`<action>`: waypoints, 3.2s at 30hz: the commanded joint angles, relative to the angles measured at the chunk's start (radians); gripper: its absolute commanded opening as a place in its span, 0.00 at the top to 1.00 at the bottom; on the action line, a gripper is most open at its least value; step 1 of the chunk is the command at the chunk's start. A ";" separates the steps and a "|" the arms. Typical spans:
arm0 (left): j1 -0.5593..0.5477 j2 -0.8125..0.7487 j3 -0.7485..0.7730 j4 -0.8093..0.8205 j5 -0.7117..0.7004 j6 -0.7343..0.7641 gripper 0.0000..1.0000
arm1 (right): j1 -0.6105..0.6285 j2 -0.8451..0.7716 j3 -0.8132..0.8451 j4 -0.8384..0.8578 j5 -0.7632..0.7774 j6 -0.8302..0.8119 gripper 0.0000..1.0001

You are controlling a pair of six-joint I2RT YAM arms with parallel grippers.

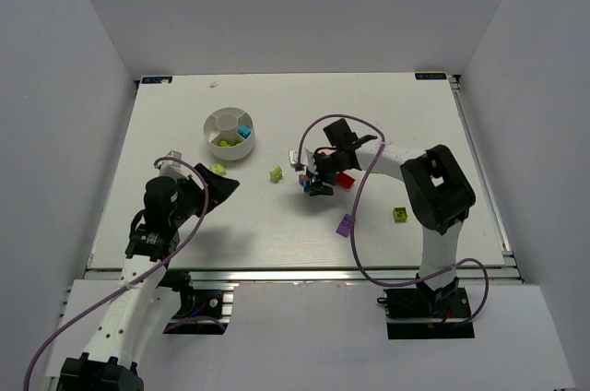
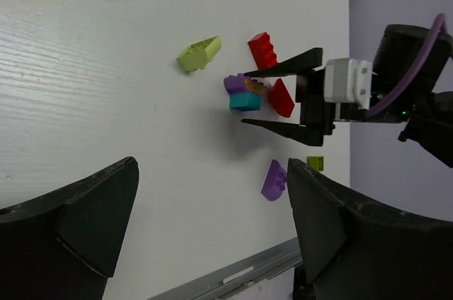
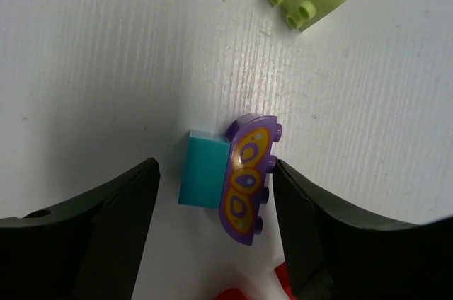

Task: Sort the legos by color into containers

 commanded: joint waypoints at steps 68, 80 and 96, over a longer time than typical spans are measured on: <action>-0.295 0.559 0.101 0.624 0.138 -0.121 0.47 | 0.154 -0.353 -0.105 0.351 -0.068 0.538 0.86; -0.295 0.539 0.107 0.601 0.167 -0.071 0.76 | 0.155 -0.345 -0.106 0.353 -0.074 0.544 0.46; -0.295 0.263 0.090 0.231 0.153 0.470 0.84 | 0.094 -0.330 -0.027 -0.075 -0.389 0.150 0.11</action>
